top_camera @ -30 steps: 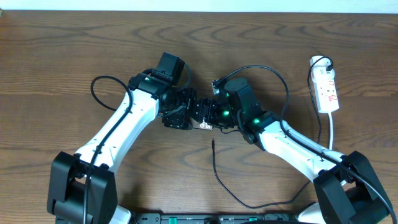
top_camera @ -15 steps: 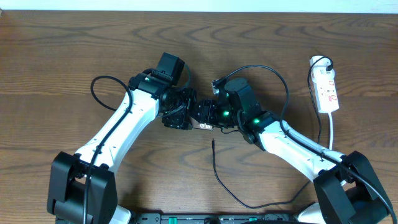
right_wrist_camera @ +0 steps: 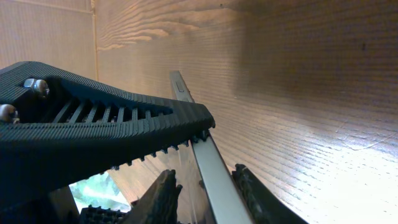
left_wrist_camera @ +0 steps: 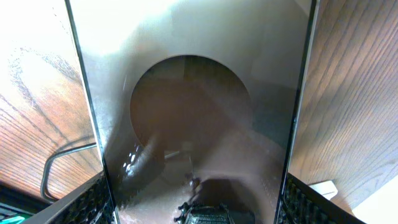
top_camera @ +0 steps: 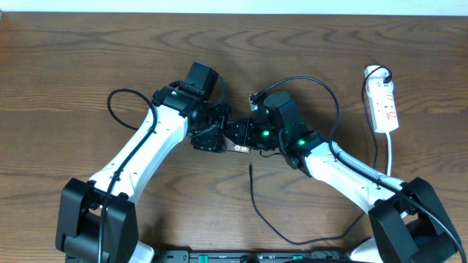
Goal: Plug charger to phone and switch on socket
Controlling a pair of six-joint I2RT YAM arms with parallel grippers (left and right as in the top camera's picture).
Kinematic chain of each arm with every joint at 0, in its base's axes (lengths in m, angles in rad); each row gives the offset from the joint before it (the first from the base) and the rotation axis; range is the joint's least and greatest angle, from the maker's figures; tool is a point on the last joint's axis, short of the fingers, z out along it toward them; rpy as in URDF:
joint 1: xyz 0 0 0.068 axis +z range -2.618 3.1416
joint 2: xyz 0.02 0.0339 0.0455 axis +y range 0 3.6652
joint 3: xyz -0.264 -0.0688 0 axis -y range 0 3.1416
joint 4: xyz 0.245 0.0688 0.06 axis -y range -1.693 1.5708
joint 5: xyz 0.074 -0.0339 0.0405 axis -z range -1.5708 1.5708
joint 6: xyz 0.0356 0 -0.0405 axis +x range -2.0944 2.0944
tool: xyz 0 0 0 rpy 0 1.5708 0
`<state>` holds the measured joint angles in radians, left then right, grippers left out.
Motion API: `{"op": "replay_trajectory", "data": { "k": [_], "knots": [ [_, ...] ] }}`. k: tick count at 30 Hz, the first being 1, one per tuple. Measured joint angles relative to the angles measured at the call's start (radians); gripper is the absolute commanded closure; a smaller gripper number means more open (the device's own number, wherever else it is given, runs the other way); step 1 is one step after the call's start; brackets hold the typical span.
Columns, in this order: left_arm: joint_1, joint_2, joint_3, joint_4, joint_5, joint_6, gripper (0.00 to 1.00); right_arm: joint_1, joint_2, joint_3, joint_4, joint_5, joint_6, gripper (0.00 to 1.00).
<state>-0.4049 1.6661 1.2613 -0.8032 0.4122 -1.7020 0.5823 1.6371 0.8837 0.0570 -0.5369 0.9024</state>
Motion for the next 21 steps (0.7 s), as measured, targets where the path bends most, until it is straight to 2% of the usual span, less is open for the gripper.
{"op": "replay_trajectory", "data": {
  "k": [16,21],
  "knots": [
    [0.000,0.000,0.000,0.000,-0.002,0.000,0.92,0.000,0.000,0.000,0.000,0.002,0.000,0.83],
    [0.000,0.000,0.000,0.000,-0.003,0.000,0.93,0.000,0.000,0.000,0.000,0.002,0.000,0.83]
  ]
}}
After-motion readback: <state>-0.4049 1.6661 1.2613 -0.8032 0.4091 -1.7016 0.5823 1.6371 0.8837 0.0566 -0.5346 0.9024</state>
